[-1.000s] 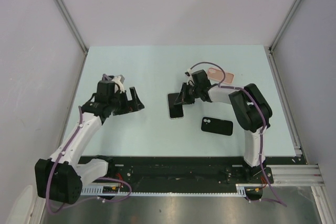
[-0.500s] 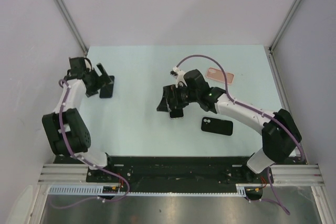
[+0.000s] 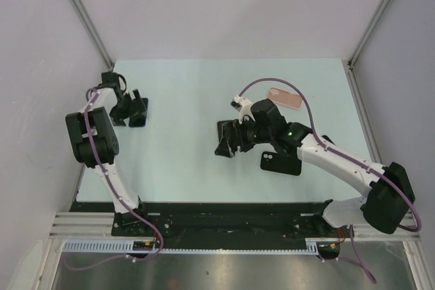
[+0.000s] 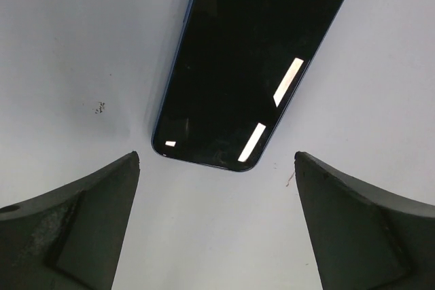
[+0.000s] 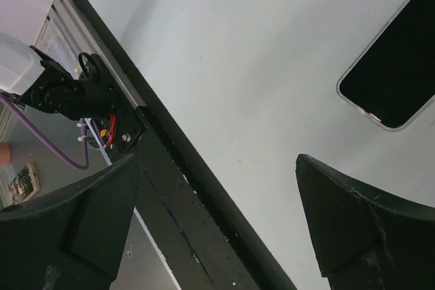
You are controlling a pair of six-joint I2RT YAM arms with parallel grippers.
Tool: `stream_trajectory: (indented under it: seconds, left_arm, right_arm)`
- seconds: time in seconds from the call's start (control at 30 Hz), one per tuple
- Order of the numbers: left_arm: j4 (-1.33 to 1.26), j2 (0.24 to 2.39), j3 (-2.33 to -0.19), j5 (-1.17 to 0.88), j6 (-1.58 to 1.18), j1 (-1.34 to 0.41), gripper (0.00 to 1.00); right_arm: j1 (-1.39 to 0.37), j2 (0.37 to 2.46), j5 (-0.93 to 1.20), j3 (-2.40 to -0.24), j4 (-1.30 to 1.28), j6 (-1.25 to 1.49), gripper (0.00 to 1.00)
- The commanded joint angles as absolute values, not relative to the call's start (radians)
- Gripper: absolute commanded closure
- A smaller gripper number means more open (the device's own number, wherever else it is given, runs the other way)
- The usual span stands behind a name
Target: Put the phone into the phone case
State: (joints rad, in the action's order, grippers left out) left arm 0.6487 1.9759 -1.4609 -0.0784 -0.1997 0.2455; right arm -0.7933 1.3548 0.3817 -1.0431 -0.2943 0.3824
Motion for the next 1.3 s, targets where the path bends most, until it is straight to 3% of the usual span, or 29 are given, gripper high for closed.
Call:
stream_trajectory:
  seconds: [0.0, 0.7, 0.93, 1.27]
  left_arm:
    - [0.659, 2.002, -1.48, -0.045, -0.14, 0.239, 0.0]
    - [0.654, 2.068, -1.497, 0.092, -0.086, 0.17, 0.04]
    - [0.641, 2.092, -1.519, 0.156, -0.074, 0.129, 0.01]
    - [0.67, 2.112, -1.528, 0.137, -0.087, 0.066, 0.12]
  right_arm:
    - [-0.781, 1.304, 0.382, -1.04, -0.331, 0.327, 0.0]
    - [-0.755, 1.287, 0.397, -1.003, -0.334, 0.287, 0.0]
    - [-0.723, 1.233, 0.371, -0.97, -0.354, 0.275, 0.0]
    - [-0.683, 1.167, 0.325, -0.901, -0.35, 0.27, 0.0]
